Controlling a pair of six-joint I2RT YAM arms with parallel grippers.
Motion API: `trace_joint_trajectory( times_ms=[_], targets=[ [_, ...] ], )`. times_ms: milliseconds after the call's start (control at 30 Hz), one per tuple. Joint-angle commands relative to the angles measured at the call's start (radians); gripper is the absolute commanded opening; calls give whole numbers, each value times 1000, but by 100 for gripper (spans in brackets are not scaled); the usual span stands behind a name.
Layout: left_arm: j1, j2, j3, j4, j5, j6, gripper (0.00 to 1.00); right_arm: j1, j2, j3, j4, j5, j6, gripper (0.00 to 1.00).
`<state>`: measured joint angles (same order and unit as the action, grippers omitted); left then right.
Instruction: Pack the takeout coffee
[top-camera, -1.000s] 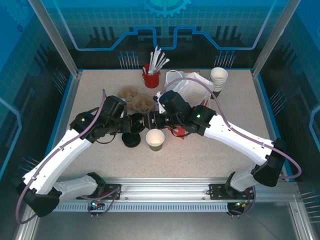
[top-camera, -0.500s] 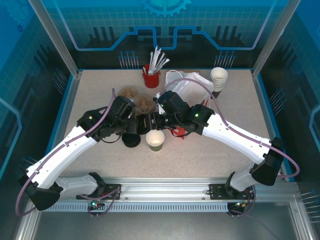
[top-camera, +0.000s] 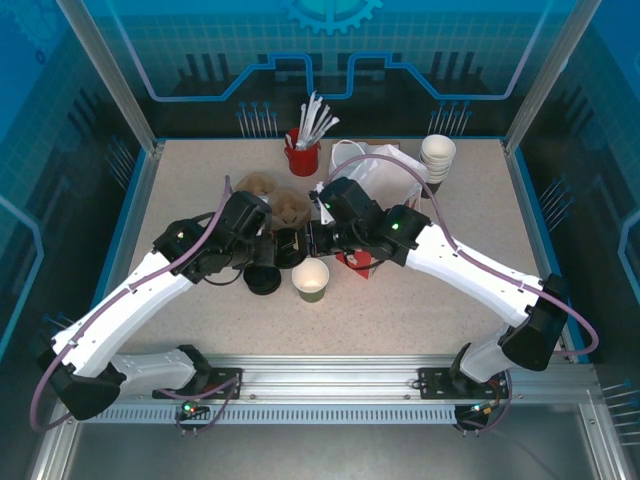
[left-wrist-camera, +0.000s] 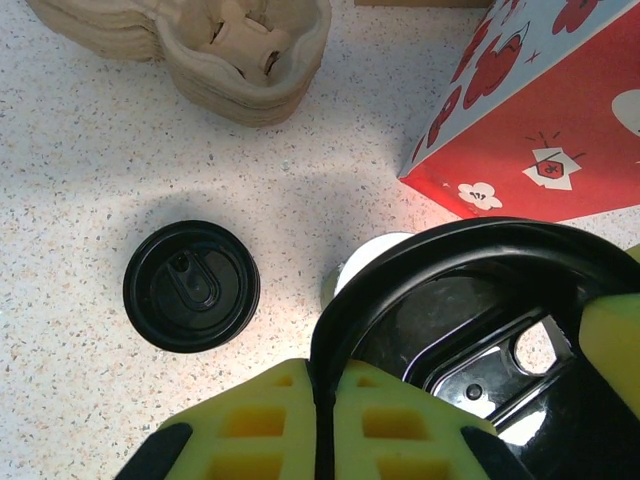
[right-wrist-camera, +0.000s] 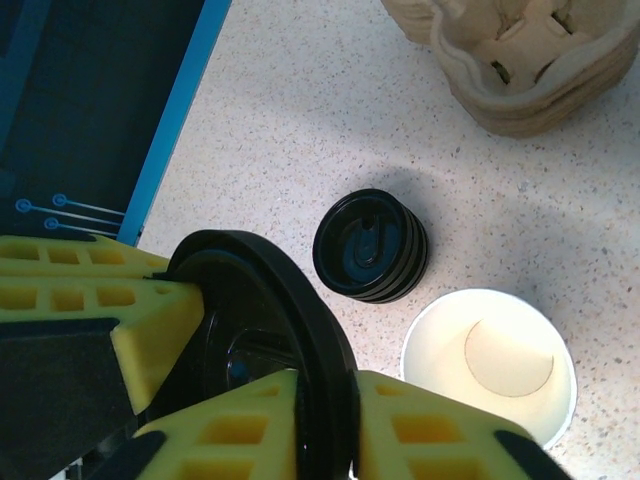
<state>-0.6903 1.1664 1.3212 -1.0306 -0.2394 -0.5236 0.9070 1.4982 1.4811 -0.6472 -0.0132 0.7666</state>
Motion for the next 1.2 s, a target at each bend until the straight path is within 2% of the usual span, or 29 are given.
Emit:
trace_joint_trajectory(
  times_ms=[0,133,233,300,433,533,633,733,933,1000,1167],
  targets=[
    [-7,3,26,17,0,14,9,-25,10,0,-32,-14,4,14],
    [-7,-1,23,33,11,17,9,-42,7,-8,-38,-25,8,6],
    [-6,-10,12,57,25,16,9,-52,4,-17,-43,-36,9,5],
    [-7,-11,6,66,25,14,9,-58,7,-18,-42,-58,1,10],
    [-6,-7,-2,73,18,10,9,-61,17,-12,-49,-83,-2,28],
    [-7,-1,-5,81,18,5,9,-61,19,-16,-42,-96,9,34],
    [-6,5,-7,83,17,4,9,-63,17,-26,-34,-94,14,35],
    [-7,6,-8,85,16,3,9,-65,16,-33,-29,-98,20,31],
    [-7,5,-8,89,16,6,10,-77,4,-55,0,-119,34,13],
    [-6,1,-11,95,21,11,14,-82,0,-58,0,-119,37,9],
    [-7,-42,-21,135,47,73,36,-100,-12,-58,-39,-124,43,3]
  ],
)
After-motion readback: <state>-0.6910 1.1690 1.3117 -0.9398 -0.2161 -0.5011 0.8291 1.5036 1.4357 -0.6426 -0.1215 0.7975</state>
